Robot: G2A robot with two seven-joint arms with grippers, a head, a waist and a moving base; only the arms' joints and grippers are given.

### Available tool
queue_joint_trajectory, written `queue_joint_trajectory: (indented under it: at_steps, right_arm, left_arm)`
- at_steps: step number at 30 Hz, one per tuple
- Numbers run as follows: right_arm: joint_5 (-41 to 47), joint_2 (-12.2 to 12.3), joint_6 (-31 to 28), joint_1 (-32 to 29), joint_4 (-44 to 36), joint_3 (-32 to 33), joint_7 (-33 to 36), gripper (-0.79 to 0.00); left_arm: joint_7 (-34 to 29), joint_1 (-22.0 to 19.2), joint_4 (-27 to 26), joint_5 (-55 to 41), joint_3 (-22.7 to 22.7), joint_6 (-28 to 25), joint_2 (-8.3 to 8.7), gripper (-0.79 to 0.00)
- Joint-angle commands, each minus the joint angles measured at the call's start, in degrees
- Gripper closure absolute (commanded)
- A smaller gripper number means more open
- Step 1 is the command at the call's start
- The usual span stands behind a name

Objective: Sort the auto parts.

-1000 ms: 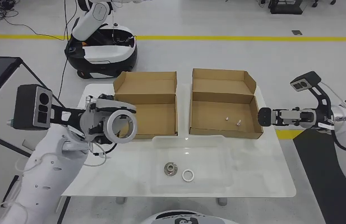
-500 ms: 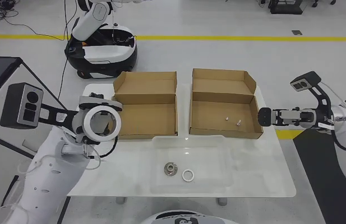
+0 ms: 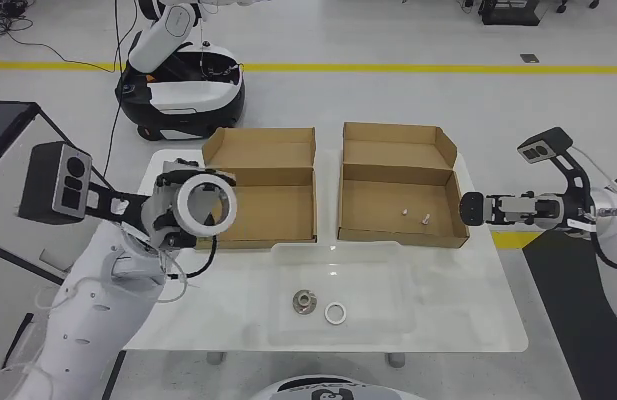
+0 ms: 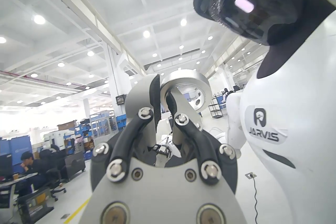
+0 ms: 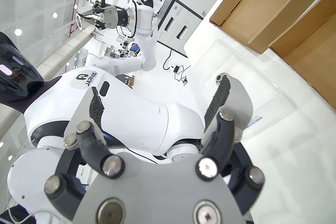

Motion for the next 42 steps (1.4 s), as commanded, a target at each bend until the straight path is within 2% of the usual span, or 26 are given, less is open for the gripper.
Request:
queue_joint_trajectory:
  at_steps: [1,4,8,12,16,23,28,35,42]
  right_arm:
    - [0.01,0.00,0.00,0.00,0.00,0.00,0.00,-0.785]
    - [0.01,0.00,0.00,0.00,0.00,0.00,0.00,-0.785]
    - [0.01,0.00,0.00,0.00,0.00,0.00,0.00,-0.785]
    - [0.01,0.00,0.00,0.00,0.00,0.00,0.00,-0.785]
    - [0.01,0.00,0.00,0.00,0.00,0.00,0.00,-0.785]
    - [0.01,0.00,0.00,0.00,0.00,0.00,0.00,-0.785]
    - [0.01,0.00,0.00,0.00,0.00,0.00,0.00,-0.785]
    - [0.01,0.00,0.00,0.00,0.00,0.00,0.00,-0.785]
    - [0.01,0.00,0.00,0.00,0.00,0.00,0.00,-0.785]
  left_arm:
    - [-4.83,-1.17,1.07,-0.38,0.10,2.62,-0.04,0.000]
    - [-13.86,-3.28,3.26,-0.05,-0.34,6.18,0.12,0.000]
    - [-25.86,-6.11,5.28,5.33,-1.18,5.94,0.60,0.000]
    - [-31.36,-7.61,7.09,5.36,-0.78,7.05,0.60,0.000]
    - [-36.60,-12.48,9.53,4.40,1.17,7.39,0.26,0.000]
    - [-53.23,-27.38,18.37,5.41,9.71,5.79,-1.07,0.000]
    - [-60.65,-35.14,26.06,5.00,17.79,6.32,-2.96,0.000]
    - [-65.90,-40.35,34.72,8.60,27.54,7.38,-5.78,0.000]
    - [-68.61,-39.89,39.34,14.46,34.19,8.59,-7.64,0.000]
